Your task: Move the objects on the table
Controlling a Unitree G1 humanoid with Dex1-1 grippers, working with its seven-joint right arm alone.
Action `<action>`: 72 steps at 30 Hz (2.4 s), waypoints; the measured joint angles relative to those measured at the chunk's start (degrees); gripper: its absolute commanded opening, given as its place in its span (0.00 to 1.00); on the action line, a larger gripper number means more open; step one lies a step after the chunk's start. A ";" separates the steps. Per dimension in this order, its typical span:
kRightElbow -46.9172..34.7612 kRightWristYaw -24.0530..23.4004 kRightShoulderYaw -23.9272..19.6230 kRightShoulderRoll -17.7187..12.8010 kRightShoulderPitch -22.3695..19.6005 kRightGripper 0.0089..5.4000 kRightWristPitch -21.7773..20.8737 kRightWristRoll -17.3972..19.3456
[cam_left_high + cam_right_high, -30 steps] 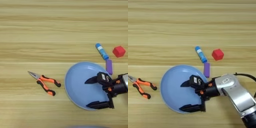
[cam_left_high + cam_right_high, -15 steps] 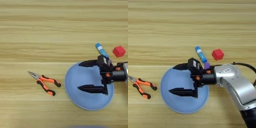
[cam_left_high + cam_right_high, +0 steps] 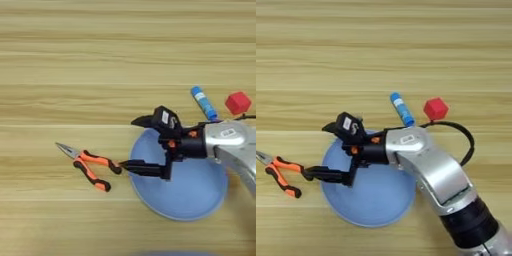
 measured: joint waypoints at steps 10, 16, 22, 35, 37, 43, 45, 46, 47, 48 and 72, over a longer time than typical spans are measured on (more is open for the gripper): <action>5.81 -5.55 8.86 4.44 -0.28 1.00 2.64 -5.47; 7.68 -5.87 12.68 5.68 -0.48 1.00 2.13 -8.08; 7.90 -6.38 15.76 6.71 -0.75 1.00 1.24 -11.01; 16.06 -8.41 16.34 9.62 -2.62 0.85 -4.09 -14.50; 16.44 -8.33 16.37 9.79 -2.62 0.80 -4.54 -14.50; 16.88 -8.07 16.48 9.88 -2.62 0.69 -5.30 -14.51; 16.97 -7.96 16.48 9.91 -2.62 0.66 -5.35 -14.51; 16.97 -7.96 16.47 9.91 -2.63 0.66 -5.35 -14.51; 16.98 -7.95 16.47 9.91 -2.63 0.65 -5.35 -14.51; 17.01 -7.91 16.48 9.92 -2.63 0.65 -5.35 -14.51; 16.68 -9.85 7.64 12.45 -2.89 0.65 -3.53 -13.52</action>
